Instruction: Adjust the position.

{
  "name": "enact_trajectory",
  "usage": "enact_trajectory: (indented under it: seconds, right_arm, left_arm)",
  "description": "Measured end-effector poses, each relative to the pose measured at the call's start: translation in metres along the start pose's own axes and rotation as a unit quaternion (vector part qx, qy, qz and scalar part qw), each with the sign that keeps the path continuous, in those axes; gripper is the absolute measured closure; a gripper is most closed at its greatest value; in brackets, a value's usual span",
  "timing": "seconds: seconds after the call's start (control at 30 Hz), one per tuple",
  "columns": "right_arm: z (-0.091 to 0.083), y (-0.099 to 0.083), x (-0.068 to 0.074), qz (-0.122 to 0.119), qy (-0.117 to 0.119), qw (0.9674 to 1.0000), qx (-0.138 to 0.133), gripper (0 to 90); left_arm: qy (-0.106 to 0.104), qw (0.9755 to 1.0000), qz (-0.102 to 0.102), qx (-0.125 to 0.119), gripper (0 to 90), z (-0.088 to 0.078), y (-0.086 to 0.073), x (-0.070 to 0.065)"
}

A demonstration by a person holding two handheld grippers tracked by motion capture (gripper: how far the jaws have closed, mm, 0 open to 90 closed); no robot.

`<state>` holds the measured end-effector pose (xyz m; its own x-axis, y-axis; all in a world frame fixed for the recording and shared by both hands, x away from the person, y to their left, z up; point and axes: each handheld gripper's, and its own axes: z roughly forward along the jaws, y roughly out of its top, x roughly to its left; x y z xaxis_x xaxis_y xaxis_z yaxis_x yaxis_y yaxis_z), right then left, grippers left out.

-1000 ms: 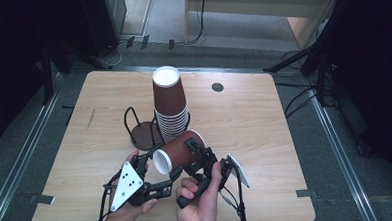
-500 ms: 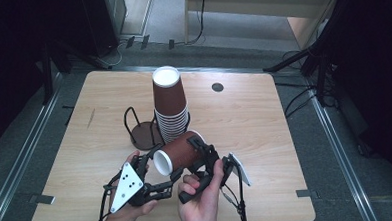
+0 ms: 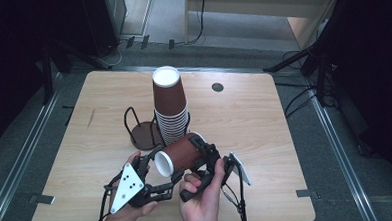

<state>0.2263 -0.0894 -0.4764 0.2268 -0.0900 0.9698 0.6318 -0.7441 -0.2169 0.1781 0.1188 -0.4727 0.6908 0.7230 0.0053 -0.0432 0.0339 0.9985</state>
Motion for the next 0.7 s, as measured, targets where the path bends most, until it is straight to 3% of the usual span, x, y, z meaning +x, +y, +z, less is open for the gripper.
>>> enact_trajectory:
  seconds: [0.43,0.7]
  right_arm:
    - [-0.0013,0.0002,0.0003,0.007,0.005,0.9999,0.005,3.9]
    - [-0.0010,0.0003,0.0006,0.019,-0.003,0.9997,0.012,7.8]
  left_arm:
    - [-0.007,1.0000,-0.006,-0.001,22.5,-0.0007,0.0002,0.0019]
    - [-0.004,0.9998,-0.010,0.017,21.9,-0.0022,-0.0003,0.0036]
